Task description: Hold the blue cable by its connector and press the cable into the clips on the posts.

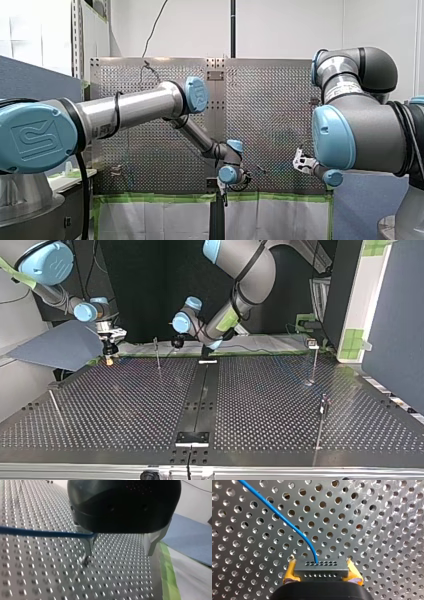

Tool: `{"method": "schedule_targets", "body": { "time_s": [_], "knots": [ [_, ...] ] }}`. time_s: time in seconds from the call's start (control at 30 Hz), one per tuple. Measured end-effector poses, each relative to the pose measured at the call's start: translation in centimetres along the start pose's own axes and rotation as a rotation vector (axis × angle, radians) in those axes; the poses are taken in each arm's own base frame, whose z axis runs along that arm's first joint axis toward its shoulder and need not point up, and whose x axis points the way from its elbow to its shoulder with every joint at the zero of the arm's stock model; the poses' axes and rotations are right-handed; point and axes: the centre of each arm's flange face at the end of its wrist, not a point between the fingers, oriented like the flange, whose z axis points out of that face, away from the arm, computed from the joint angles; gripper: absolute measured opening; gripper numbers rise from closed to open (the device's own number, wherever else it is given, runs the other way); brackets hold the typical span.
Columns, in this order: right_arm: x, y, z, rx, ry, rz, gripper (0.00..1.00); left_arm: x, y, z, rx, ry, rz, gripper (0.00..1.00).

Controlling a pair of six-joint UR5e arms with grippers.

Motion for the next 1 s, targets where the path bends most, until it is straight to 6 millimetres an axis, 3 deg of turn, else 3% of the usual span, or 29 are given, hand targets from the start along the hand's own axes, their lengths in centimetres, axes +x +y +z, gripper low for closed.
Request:
{"method": "schedule_targets", "body": {
  "time_s": [0.27, 0.5, 0.8, 1.0],
  "knots": [
    [-0.1, -0.2, 0.0, 0.001, -0.002, 0.000, 0.00, -1.7, -2.6, -1.6, 0.056, -0.018, 0.063, 1.00],
    [-0.2, -0.2, 0.0, -0.001, -0.003, 0.000, 0.00, -1.7, -4.5, -3.2, 0.094, 0.027, 0.117, 1.00],
    [-0.3, -0.3, 0.0, -0.003, -0.005, 0.002, 0.00, 0.1, -6.8, -4.8, 0.142, 0.091, 0.185, 1.00],
    [-0.3, -0.3, 0.0, -0.004, -0.005, 0.002, 0.00, 1.4, -6.8, -5.6, 0.138, 0.084, 0.230, 1.00]
  ]
}}
